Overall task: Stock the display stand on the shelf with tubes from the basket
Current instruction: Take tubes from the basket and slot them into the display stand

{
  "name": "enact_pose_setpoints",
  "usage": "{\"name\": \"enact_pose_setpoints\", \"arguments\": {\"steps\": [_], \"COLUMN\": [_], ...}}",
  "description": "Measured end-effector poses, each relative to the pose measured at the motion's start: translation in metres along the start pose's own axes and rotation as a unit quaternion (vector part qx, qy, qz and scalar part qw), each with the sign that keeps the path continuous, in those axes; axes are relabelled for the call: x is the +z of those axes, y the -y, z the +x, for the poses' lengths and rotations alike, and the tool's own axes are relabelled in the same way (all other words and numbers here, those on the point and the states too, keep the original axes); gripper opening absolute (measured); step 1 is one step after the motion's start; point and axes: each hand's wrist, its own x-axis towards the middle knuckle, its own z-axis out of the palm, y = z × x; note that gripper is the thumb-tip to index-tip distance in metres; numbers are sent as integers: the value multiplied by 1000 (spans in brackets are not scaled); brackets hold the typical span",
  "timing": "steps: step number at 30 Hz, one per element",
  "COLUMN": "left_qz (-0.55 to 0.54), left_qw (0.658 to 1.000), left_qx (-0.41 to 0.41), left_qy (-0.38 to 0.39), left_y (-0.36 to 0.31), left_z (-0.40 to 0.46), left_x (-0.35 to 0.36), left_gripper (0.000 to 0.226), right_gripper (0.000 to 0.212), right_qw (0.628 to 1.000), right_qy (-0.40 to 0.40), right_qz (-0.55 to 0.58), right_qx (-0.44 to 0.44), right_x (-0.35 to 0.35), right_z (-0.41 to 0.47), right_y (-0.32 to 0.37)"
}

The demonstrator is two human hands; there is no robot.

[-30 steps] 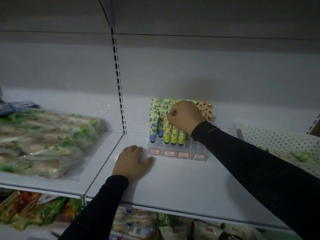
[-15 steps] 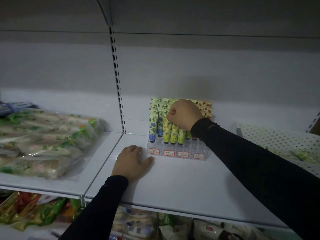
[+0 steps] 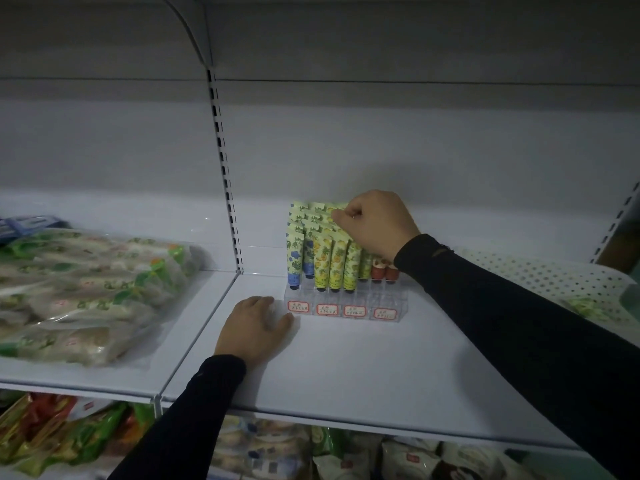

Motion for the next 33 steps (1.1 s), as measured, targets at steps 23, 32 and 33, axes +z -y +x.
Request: {"name": "enact_pose_setpoints", "arguments": {"steps": [23,32,33], "left_qz": [-24,89,98], "left_qw": [949,917,915], "left_qx": [314,327,322], "left_qy": [31,209,224], "left_y": [-244,-337,-343], "left_z": [-6,21,24], "left_x": [-15,44,51], "left_gripper": [56,55,55], "right_gripper": [38,43,43], "right_qw": [995,955,949], "right_qy": [15,194,215], "right_qz": [-51,-104,-111], "right_qx": [87,199,204], "right_x": [-133,-148,-147], "right_z": [-120,-138,-137], "right_y": [-176,-249,-254]}}
